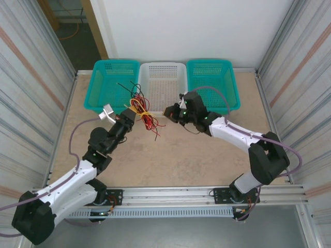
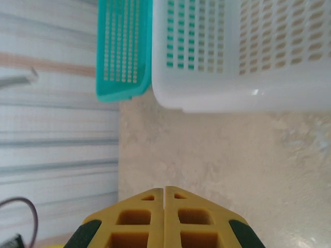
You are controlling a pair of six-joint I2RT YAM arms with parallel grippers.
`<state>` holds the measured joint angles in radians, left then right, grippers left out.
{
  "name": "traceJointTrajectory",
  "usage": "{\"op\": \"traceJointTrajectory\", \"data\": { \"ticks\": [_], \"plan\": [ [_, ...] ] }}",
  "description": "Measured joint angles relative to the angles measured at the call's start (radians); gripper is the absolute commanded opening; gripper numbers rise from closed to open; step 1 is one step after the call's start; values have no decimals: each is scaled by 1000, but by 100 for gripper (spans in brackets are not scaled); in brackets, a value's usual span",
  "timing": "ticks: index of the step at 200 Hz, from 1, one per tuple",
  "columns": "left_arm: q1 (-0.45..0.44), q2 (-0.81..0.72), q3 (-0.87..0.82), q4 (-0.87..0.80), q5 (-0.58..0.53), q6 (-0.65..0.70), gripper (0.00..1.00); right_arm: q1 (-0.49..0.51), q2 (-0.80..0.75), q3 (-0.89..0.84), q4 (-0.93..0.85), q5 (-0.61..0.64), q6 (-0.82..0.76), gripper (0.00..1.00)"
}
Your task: Untangle the cables
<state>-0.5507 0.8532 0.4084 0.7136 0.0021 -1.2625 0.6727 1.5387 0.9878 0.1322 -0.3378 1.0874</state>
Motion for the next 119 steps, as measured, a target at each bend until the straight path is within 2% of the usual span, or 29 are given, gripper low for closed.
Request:
{"op": "traceJointTrajectory", "data": {
  "ticks": [36,68,96,119],
  "plan": [
    [26,16,29,45,-34,1,0,109,66,-69,234,0,87,0],
    [114,66,50,78,-37,-13,0,188,77,-143,407,16,163,0],
    [146,119,82,98,-41,-5,0,244,61,-140,420,30,160,0],
    [146,113,120,70,-56,69,0,304,-13,-89,296,67,77,0]
  ]
}}
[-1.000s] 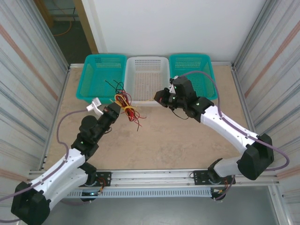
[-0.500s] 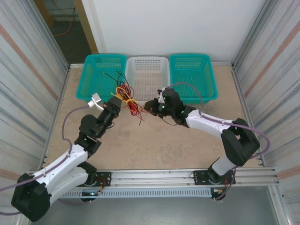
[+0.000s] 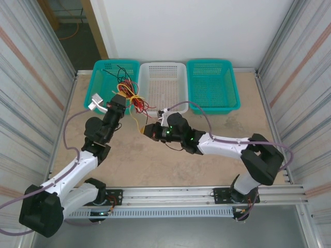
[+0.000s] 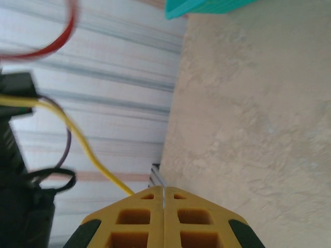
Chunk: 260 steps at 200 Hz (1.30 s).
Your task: Untangle the cables
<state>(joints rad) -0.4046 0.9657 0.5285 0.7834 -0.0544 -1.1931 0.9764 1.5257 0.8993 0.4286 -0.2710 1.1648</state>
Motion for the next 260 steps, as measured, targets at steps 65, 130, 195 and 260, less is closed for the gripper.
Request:
{"op": "traceJointTrajectory", "data": {
  "ticks": [65,130,195,260],
  "plan": [
    [0,-88,58,-132,-145,191,0,168,-242,309,-435,127,-343,0],
    [0,-132,26,-232,-117,290,0,110,-298,524,-713,237,-498,0],
    [0,-175,-21,-259,136,295,0,-249,-254,742,-958,150,-493,0],
    [0,-205,-25,-206,303,194,0,-533,-161,724,-1010,-2,-434,0]
  ]
}}
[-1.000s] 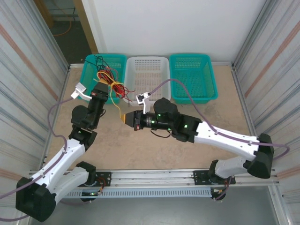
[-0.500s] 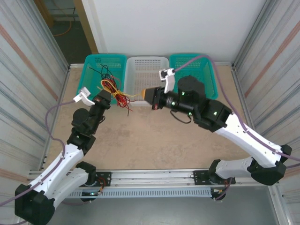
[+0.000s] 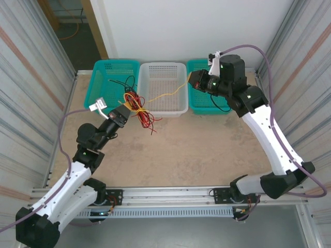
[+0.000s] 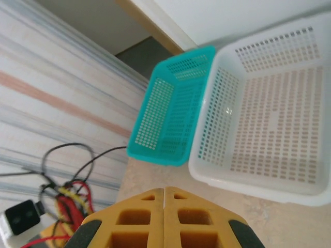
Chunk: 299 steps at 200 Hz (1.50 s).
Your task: Untangle the cables
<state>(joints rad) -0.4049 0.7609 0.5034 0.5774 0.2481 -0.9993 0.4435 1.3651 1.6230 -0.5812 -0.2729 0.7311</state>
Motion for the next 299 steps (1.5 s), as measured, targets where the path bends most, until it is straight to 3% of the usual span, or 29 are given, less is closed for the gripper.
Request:
{"op": "traceJointTrajectory", "data": {
  "ticks": [39,86,126,178,206,246,299],
  "plan": [
    [-3,81,68,34,40,-89,0,-48,97,-142,122,-57,67,0],
    [-35,117,163,47,15,-111,0,-20,182,-305,328,-103,157,0],
    [-36,193,196,155,-71,-130,0,128,233,-420,512,-78,224,0],
    [-36,337,254,264,-170,-112,0,409,384,-455,672,-57,283,0],
    [-38,354,277,232,-239,-28,0,505,374,-455,696,-30,282,0],
    [-39,331,280,212,-444,106,0,615,297,-406,606,64,204,0],
    [-13,331,280,222,-594,131,0,737,177,-283,427,171,16,0]
  ]
}}
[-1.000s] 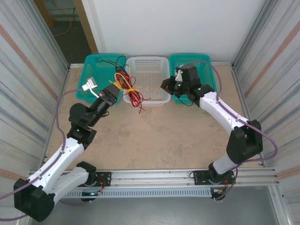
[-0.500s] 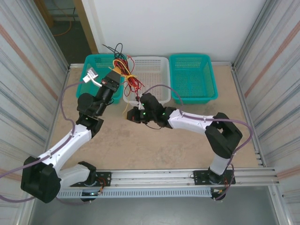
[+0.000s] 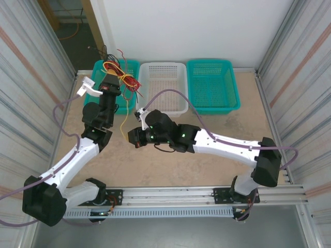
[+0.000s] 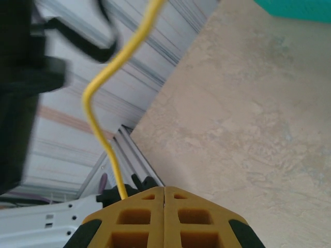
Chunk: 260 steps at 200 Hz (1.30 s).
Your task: Untangle the cables
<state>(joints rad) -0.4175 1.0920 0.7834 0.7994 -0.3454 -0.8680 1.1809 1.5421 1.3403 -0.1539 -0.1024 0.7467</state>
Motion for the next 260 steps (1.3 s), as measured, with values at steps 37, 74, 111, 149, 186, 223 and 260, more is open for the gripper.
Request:
{"op": "traceJointTrajectory", "data": {
  "ticks": [37,74,111,149,186,223,260],
  "plan": [
    [32,-14,-14,-13,-33,3,0,79,-74,70,-94,97,-132,0],
    [105,-64,-82,-42,-27,2,0,80,-222,91,-150,146,-225,0],
    [106,-93,-130,-68,25,31,0,-20,-323,156,-207,134,-252,0],
    [101,-123,-175,-106,124,84,0,-159,-358,240,-293,121,-257,0],
    [139,-163,-235,-110,361,92,0,-406,-365,309,-384,73,-231,0],
    [201,-179,-289,-75,628,-18,0,-758,-323,345,-447,-90,-160,0],
    [200,-206,-243,-69,792,-80,0,-942,-200,345,-462,-206,-109,0]
  ]
}}
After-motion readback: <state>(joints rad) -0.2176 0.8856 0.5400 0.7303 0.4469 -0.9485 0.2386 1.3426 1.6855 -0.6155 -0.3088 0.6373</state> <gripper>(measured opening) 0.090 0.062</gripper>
